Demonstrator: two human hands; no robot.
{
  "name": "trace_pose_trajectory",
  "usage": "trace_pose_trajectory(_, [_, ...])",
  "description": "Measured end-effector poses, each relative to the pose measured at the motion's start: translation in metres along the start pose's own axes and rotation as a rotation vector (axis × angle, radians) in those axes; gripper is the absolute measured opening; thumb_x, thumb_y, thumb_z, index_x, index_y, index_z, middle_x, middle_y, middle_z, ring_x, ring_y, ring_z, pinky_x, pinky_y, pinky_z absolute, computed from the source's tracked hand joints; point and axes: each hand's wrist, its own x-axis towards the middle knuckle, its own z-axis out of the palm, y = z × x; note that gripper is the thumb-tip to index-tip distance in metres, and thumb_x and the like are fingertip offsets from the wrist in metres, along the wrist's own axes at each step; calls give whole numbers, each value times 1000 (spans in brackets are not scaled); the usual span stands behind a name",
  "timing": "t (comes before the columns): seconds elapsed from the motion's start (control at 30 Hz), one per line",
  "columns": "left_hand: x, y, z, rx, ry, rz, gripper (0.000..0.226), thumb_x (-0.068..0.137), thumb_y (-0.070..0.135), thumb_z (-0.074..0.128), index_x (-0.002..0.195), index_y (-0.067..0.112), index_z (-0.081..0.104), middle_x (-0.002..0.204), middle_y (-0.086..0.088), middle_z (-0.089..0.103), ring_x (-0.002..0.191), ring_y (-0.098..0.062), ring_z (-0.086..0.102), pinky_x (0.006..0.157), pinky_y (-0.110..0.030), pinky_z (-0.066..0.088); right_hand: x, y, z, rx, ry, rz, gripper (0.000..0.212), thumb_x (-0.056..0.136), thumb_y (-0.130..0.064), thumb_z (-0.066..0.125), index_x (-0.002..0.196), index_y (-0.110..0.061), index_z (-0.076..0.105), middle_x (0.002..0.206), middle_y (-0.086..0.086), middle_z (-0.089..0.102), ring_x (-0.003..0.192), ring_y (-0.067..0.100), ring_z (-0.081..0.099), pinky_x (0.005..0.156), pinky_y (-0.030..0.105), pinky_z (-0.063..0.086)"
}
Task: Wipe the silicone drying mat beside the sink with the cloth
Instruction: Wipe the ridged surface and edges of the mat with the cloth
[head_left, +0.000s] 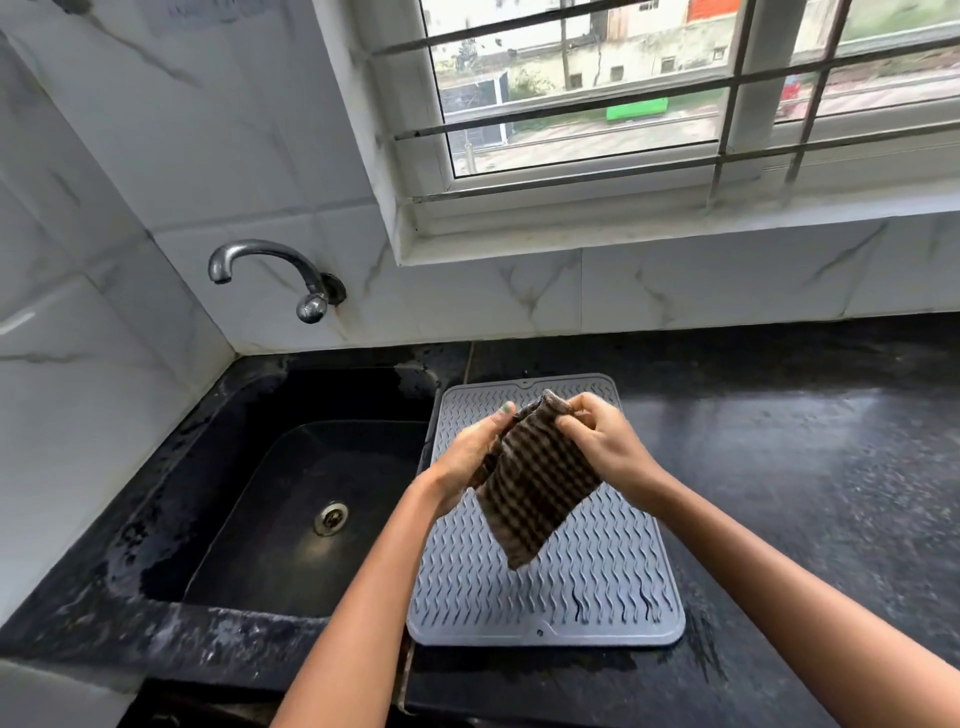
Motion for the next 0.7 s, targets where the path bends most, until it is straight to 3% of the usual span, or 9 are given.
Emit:
trace_pose_trajectory(0.07, [0, 2, -3, 146, -126, -40, 47, 87, 54, 55, 121, 22, 61, 114, 0, 70, 106, -16, 65, 93, -31, 51, 8, -7, 1, -22, -69, -16, 7, 89, -14, 57, 84, -19, 58, 80, 5, 67, 72, 15, 59, 68, 32, 45])
trace_pose_trajectory(0.17, [4, 5, -3, 161, -89, -62, 38, 85, 36, 68, 114, 11, 63, 112, -8, 70, 105, -19, 66, 95, -33, 50, 18, -16, 3, 111, -226, 11, 8, 86, -8, 62, 89, -15, 62, 88, 12, 70, 76, 17, 62, 72, 32, 49])
trace_pose_trajectory(0.2, [6, 5, -2, 94, -42, -42, 34, 87, 32, 66, 112, 9, 64, 111, -9, 71, 103, -21, 66, 93, -32, 50, 22, -15, 3, 140, -194, 21, 12, 85, -8, 65, 94, -16, 62, 94, 12, 69, 79, 18, 63, 74, 33, 51])
trace_pose_trajectory(0.3, [20, 1, 4, -104, 168, 35, 25, 89, 27, 64, 105, 8, 66, 105, -12, 72, 95, -23, 68, 84, -31, 53, 34, -3, 2, -39, 188, -38, 25, 82, -19, 68, 104, -21, 57, 108, 6, 59, 89, 17, 60, 76, 32, 53])
trace_pose_trajectory(0.33, [27, -2, 6, -124, 236, 42, 22, 90, 26, 63, 102, 8, 65, 103, -12, 72, 90, -22, 68, 77, -29, 55, 34, 2, 5, -35, 229, -45, 26, 82, -25, 68, 105, -21, 56, 112, 7, 56, 91, 16, 59, 74, 29, 51])
trace_pose_trajectory(0.4, [35, -6, 13, -154, 282, -6, 21, 93, 31, 57, 97, 11, 64, 97, -11, 71, 79, -18, 67, 61, -23, 55, 23, 9, 17, 152, 21, 8, 43, 79, -37, 67, 115, -19, 51, 115, 8, 56, 90, 11, 61, 67, 22, 50])
trace_pose_trajectory(0.47, [39, -6, 14, -243, 161, -126, 39, 95, 48, 44, 104, 15, 62, 101, -12, 71, 85, -21, 67, 64, -28, 53, 14, 19, 30, 333, -186, 144, 63, 73, -35, 69, 128, -20, 41, 113, 9, 58, 80, 9, 66, 58, 20, 52])
trace_pose_trajectory(0.57, [54, -9, 5, -343, 42, -188, 62, 94, 64, 24, 118, 18, 58, 103, -6, 70, 86, -21, 65, 69, -33, 51, 32, 39, 34, 591, -93, 365, 57, 80, -6, 67, 131, -13, 42, 106, 11, 65, 81, 20, 66, 58, 26, 56])
trace_pose_trajectory(0.7, [83, -27, -13, 70, 479, -11, 31, 98, 34, 42, 107, 16, 65, 103, 2, 69, 85, -18, 64, 76, -34, 48, 80, 47, 35, 591, 175, 515, 45, 83, 13, 47, 123, -8, 47, 90, 15, 63, 71, 26, 62, 64, 36, 53])
